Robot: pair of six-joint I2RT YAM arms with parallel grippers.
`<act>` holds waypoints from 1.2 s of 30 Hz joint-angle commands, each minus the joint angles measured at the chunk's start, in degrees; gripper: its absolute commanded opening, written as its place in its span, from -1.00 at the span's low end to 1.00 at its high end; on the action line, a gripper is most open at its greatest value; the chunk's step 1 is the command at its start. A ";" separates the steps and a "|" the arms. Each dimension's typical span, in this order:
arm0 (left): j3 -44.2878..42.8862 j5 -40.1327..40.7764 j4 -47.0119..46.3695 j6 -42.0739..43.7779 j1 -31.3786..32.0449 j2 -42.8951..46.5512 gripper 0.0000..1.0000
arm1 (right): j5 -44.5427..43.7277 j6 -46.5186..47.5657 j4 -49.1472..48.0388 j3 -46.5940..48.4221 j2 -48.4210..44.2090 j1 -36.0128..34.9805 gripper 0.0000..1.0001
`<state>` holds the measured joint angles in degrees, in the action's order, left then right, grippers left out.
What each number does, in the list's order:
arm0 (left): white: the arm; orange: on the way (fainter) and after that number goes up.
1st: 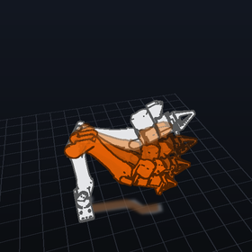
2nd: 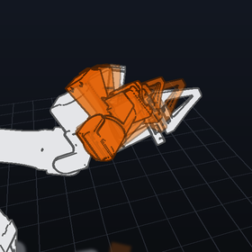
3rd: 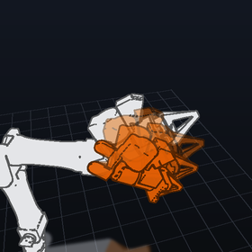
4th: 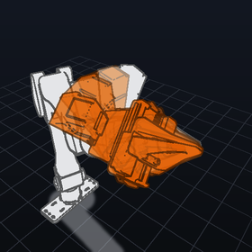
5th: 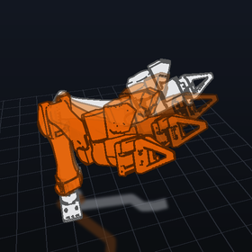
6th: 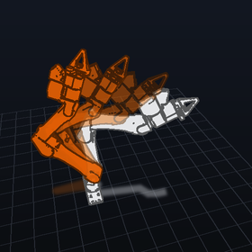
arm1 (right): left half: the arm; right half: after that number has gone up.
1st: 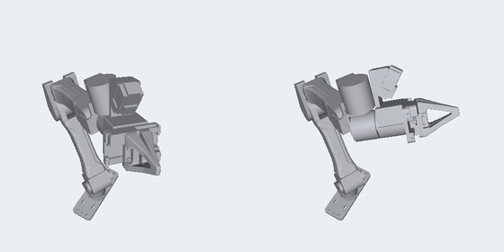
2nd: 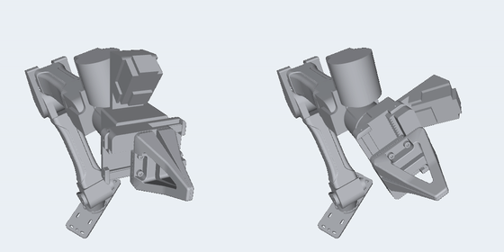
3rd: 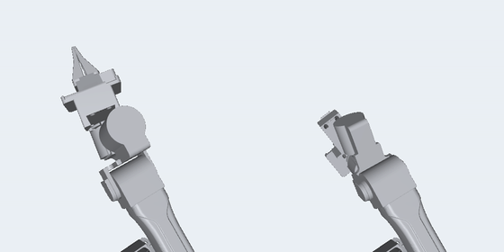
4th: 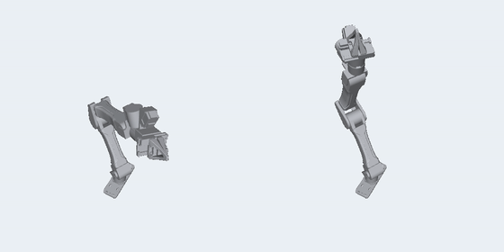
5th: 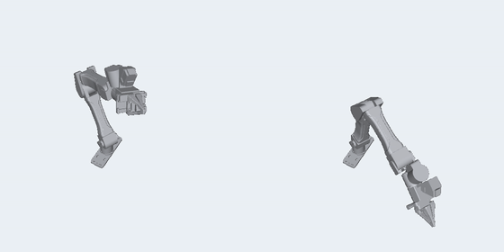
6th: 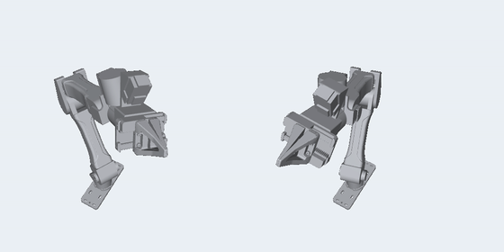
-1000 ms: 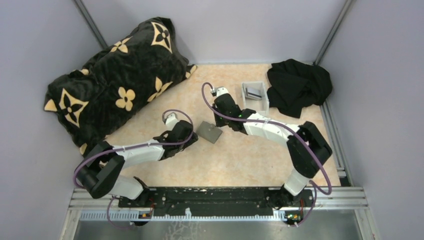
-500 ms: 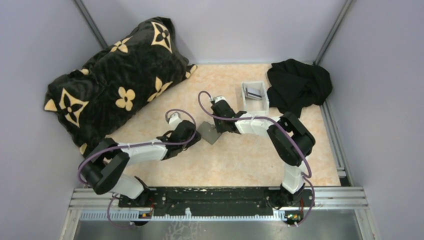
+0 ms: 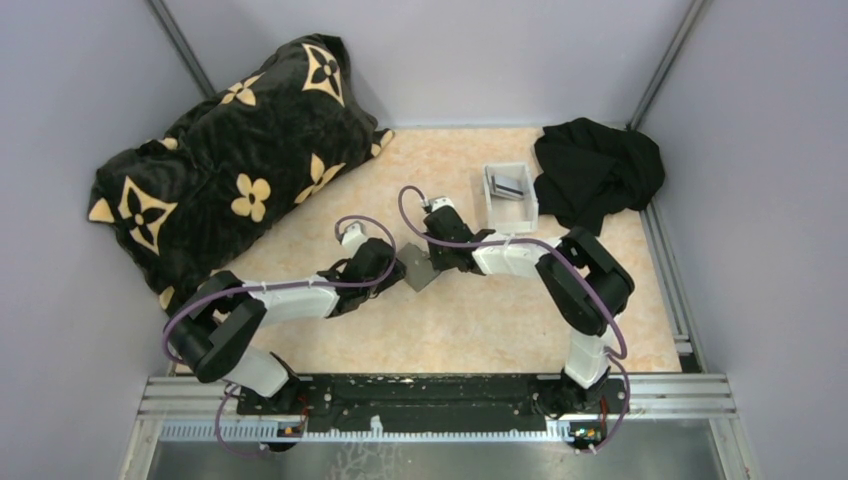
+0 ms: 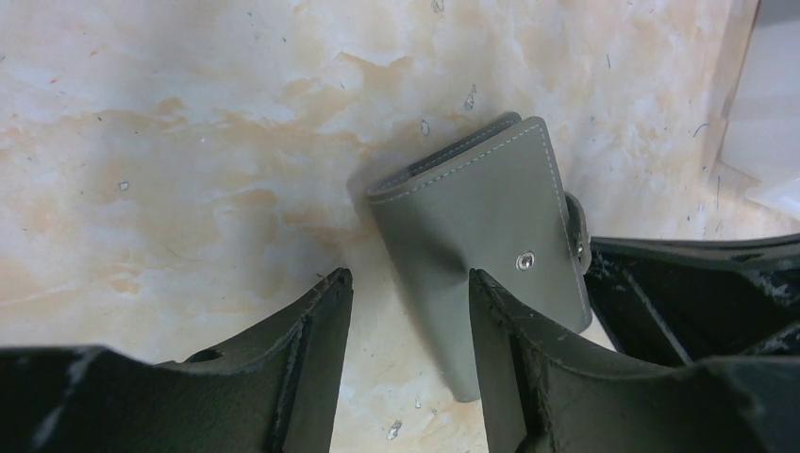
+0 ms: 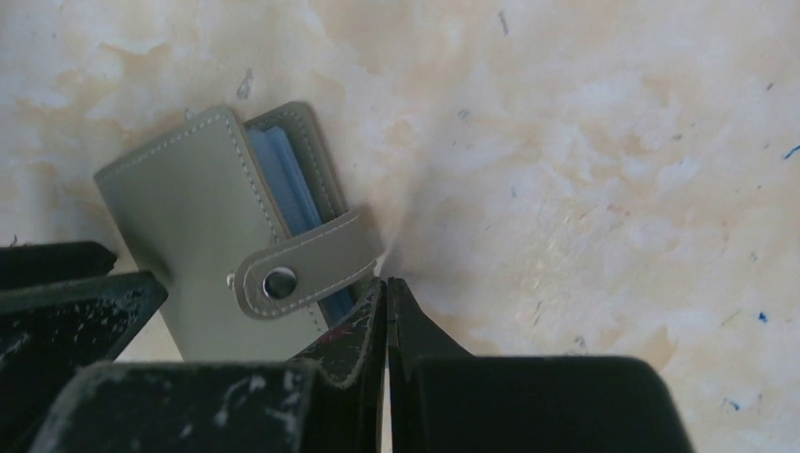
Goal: Put the credit cards into the card holder
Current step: Close the card holder at the center of the board.
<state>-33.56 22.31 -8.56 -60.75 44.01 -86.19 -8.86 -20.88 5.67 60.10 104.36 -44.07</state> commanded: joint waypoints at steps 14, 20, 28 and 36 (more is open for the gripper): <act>3.18 -0.07 8.55 2.73 -0.30 -3.83 0.11 | -2.67 -3.35 1.26 -3.23 -6.09 -4.11 -0.98; 4.72 -0.21 8.69 2.25 -0.42 -1.61 0.08 | -4.14 -1.48 3.24 -0.78 -8.03 -4.09 -0.76; 7.72 -0.19 9.39 1.65 -0.42 4.97 0.14 | -5.25 -0.15 5.97 2.67 -9.22 -5.00 -0.48; 9.76 -1.77 6.41 2.25 -0.42 6.39 0.17 | -5.78 0.58 8.61 8.01 -7.05 -6.56 -0.35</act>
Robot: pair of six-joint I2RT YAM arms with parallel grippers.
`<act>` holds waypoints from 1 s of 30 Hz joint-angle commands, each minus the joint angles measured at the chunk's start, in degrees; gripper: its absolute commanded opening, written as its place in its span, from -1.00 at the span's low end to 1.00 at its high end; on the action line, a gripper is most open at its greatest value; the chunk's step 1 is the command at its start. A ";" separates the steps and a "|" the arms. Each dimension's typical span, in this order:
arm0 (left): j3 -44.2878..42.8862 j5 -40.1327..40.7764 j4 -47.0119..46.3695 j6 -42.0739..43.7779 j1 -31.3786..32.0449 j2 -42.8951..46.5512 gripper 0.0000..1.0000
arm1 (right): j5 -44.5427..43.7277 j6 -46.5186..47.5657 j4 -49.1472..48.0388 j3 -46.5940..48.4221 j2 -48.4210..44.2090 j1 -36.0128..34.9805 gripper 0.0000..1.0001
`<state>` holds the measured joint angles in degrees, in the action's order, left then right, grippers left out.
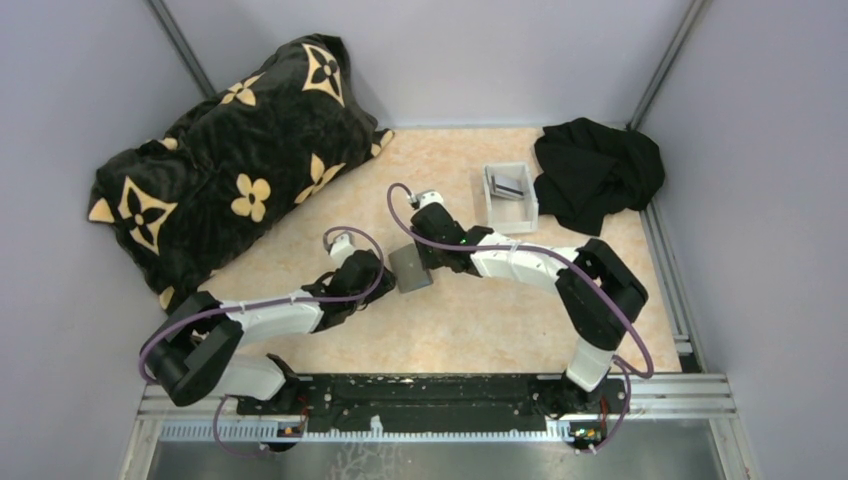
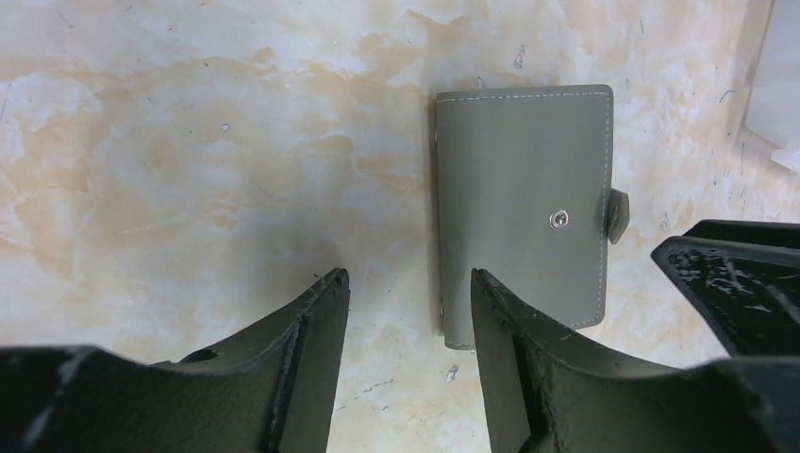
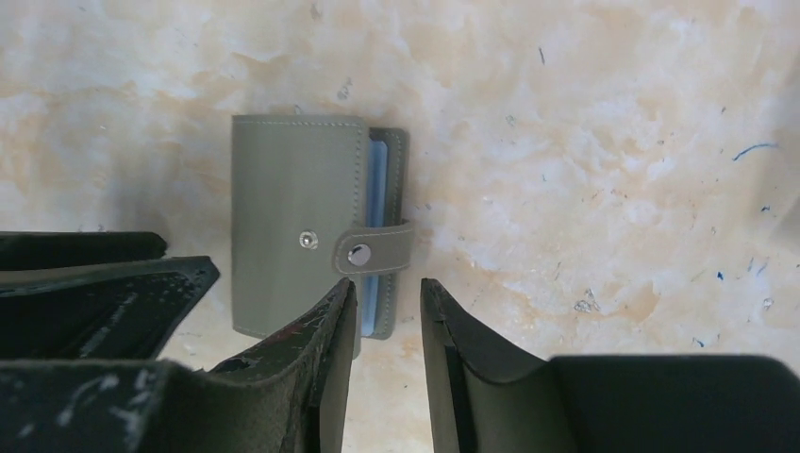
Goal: Put the credit cards into the card holder
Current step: Close the card holder at the center of the board.
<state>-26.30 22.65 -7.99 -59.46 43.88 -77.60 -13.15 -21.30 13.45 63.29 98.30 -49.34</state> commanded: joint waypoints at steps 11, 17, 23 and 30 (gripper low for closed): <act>2.54 -3.61 2.38 2.64 -0.28 -5.69 0.17 | -2.00 1.17 3.75 10.58 4.21 -2.89 -0.33; 3.24 -4.06 1.36 2.69 -0.29 -5.72 0.17 | -3.10 0.91 5.70 12.39 6.35 -2.92 -0.33; 3.51 -4.29 1.01 2.69 -0.28 -5.63 0.16 | -3.72 0.48 6.79 13.00 7.74 -3.00 -0.35; 3.73 -4.53 0.74 2.58 -0.29 -5.80 0.16 | -3.93 0.29 6.80 12.89 7.87 -3.04 -0.57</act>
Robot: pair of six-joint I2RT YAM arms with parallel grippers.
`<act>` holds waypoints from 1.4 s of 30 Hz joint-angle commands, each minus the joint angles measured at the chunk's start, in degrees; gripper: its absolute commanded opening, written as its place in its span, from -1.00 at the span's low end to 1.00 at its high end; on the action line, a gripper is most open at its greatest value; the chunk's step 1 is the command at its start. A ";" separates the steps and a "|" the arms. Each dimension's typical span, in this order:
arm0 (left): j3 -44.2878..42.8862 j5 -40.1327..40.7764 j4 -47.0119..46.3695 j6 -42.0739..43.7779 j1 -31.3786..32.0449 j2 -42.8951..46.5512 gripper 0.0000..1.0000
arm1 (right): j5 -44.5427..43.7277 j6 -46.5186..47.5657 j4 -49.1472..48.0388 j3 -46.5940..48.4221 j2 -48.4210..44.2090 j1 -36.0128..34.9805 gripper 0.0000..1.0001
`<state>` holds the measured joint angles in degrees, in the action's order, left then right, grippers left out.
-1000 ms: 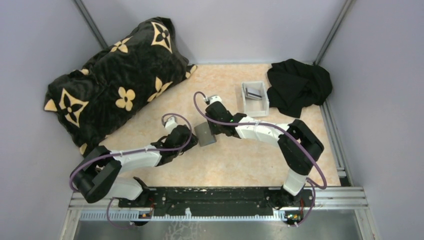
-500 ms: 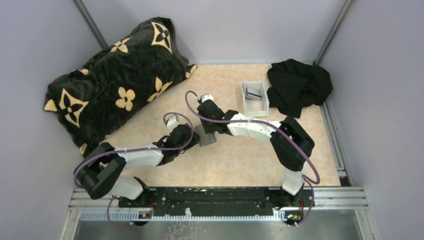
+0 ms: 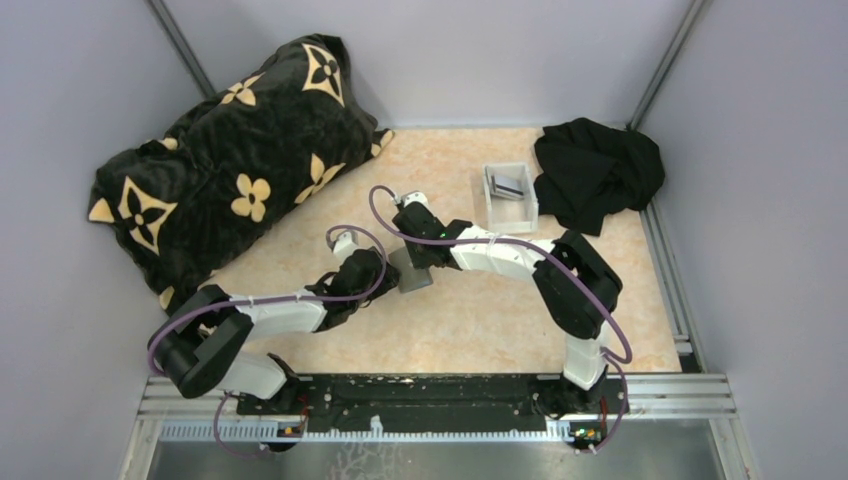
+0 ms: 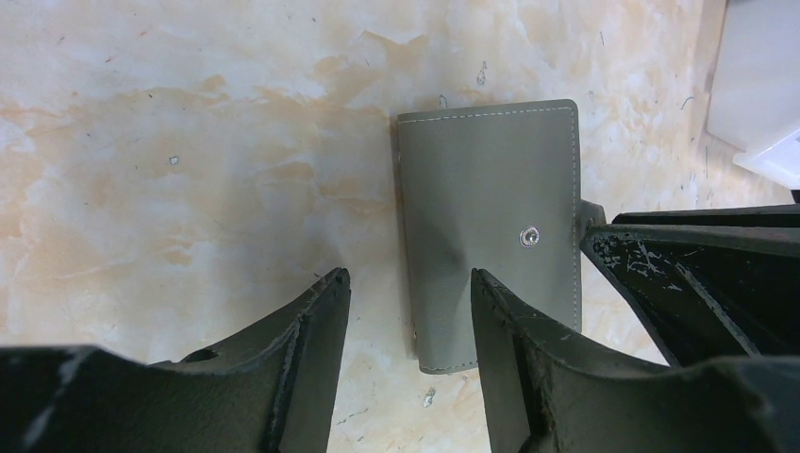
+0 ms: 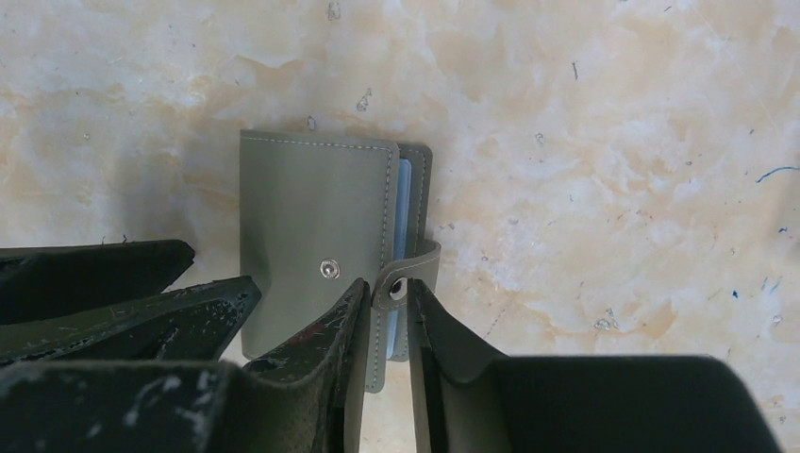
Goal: Put the credit cards into the card holder
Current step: Close the card holder at the center of the board.
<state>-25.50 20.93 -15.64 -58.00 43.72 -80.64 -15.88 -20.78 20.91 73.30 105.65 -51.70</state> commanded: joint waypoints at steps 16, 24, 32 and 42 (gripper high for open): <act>2.18 -3.50 7.31 1.29 -0.13 -5.64 0.16 | -0.81 -0.12 -1.08 2.84 0.00 -1.08 -0.96; 1.95 -3.94 7.17 1.30 -0.13 -6.64 0.17 | -1.28 -0.06 -0.88 2.48 -0.39 -1.15 -1.00; 0.78 -4.97 7.12 1.68 -0.13 -8.95 0.16 | -1.16 0.28 -1.14 2.71 -1.27 -1.49 -1.00; 0.58 -5.96 7.09 1.87 -0.13 -10.09 0.14 | -0.87 0.65 -1.48 3.69 -1.23 -1.81 -1.00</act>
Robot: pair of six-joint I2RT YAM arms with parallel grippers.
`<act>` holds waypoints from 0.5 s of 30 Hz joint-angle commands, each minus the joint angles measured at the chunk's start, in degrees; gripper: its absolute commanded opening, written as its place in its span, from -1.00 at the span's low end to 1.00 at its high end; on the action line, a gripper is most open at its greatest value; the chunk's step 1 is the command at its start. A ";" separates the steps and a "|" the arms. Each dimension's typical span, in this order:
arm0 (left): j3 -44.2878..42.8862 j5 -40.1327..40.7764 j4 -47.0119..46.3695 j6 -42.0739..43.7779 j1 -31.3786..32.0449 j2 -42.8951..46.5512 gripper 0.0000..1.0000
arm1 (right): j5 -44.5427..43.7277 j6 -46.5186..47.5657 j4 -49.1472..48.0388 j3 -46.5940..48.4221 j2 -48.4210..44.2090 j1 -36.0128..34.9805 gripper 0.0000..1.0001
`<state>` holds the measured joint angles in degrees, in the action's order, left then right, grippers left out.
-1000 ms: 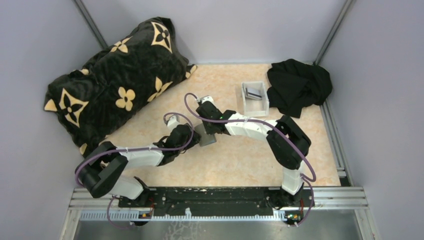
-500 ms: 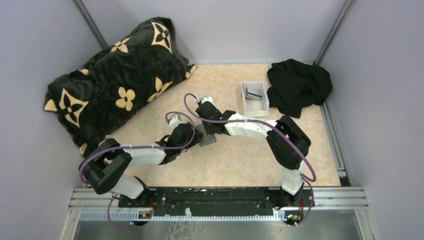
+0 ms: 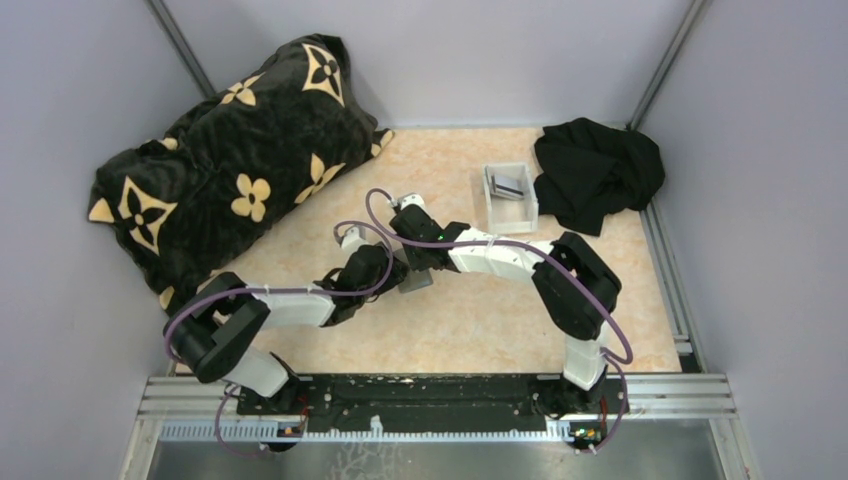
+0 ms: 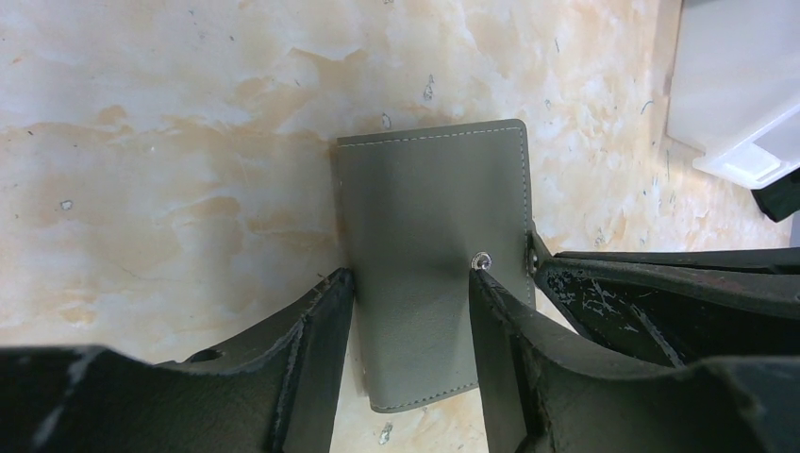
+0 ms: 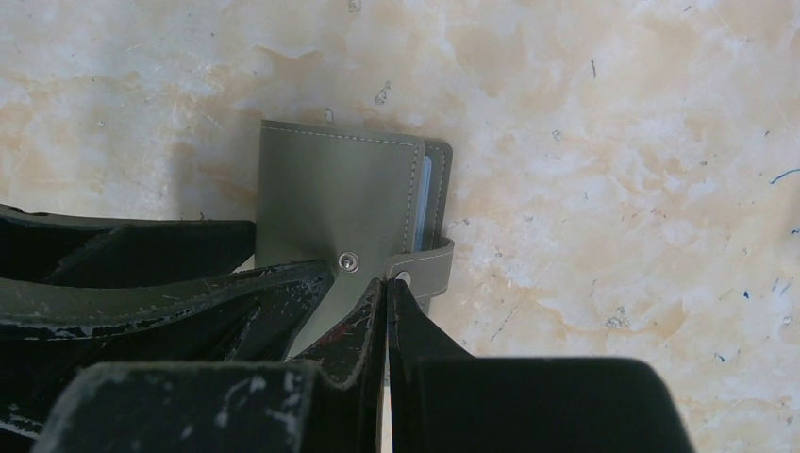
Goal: Put the credit cards into the card holder
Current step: Close the card holder at the center of the board.
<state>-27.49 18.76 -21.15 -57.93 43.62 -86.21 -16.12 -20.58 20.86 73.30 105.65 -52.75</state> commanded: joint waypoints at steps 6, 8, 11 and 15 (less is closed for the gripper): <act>1.65 -4.91 13.26 2.32 -0.02 -6.11 0.09 | -0.54 0.82 -1.34 4.36 -1.21 -1.05 -1.00; 1.43 -5.20 13.34 2.45 -0.02 -6.46 0.03 | -0.63 0.89 -1.31 4.48 -1.28 -1.06 -1.00; 1.13 -5.49 13.26 2.78 -0.02 -6.80 -0.09 | -0.49 1.06 -1.25 4.65 -1.24 -1.04 -1.00; 0.78 -5.73 13.58 2.89 -0.02 -7.16 -0.09 | -0.13 1.15 -1.29 4.58 -0.79 -1.04 -1.00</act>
<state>-29.34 17.10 -21.69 -56.99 43.35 -88.90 -16.34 -19.92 21.10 75.11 105.65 -52.77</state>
